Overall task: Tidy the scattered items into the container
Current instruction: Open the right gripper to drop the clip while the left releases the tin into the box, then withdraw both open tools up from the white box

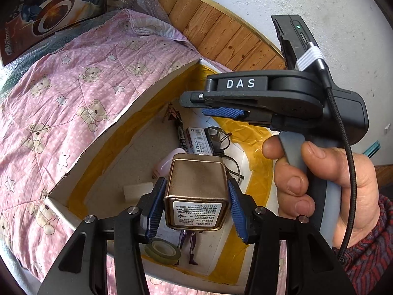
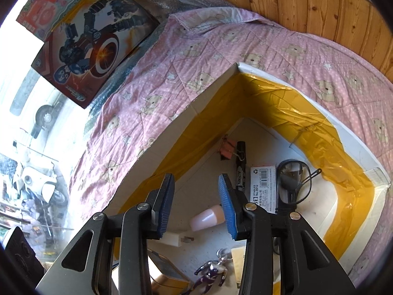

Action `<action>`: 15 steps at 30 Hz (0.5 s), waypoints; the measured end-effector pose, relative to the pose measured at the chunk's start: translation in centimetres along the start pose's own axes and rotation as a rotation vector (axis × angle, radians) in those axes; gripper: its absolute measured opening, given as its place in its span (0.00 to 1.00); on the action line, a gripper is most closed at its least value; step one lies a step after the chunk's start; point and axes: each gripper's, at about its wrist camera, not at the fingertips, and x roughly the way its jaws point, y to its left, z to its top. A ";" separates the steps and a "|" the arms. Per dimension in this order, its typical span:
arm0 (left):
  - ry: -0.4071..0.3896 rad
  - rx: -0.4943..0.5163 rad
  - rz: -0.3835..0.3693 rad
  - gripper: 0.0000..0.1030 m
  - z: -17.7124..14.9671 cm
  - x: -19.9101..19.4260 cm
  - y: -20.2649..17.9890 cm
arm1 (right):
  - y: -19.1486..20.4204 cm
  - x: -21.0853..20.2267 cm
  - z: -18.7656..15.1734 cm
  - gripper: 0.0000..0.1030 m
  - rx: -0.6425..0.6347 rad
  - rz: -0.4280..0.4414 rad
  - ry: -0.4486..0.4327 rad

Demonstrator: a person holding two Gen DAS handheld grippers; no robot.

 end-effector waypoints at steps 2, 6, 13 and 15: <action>-0.001 -0.001 0.000 0.49 0.0 -0.1 0.0 | -0.4 -0.3 -0.3 0.39 0.014 -0.001 -0.003; -0.001 0.002 0.005 0.50 -0.2 -0.2 -0.1 | -0.6 -0.6 -0.8 0.39 0.033 0.005 -0.001; -0.015 -0.008 -0.001 0.60 -0.6 -0.2 -0.2 | -0.6 -1.2 -1.5 0.39 0.043 0.015 -0.006; -0.014 -0.022 -0.003 0.60 -0.6 -0.2 0.1 | -0.6 -1.5 -1.8 0.39 0.044 0.015 -0.008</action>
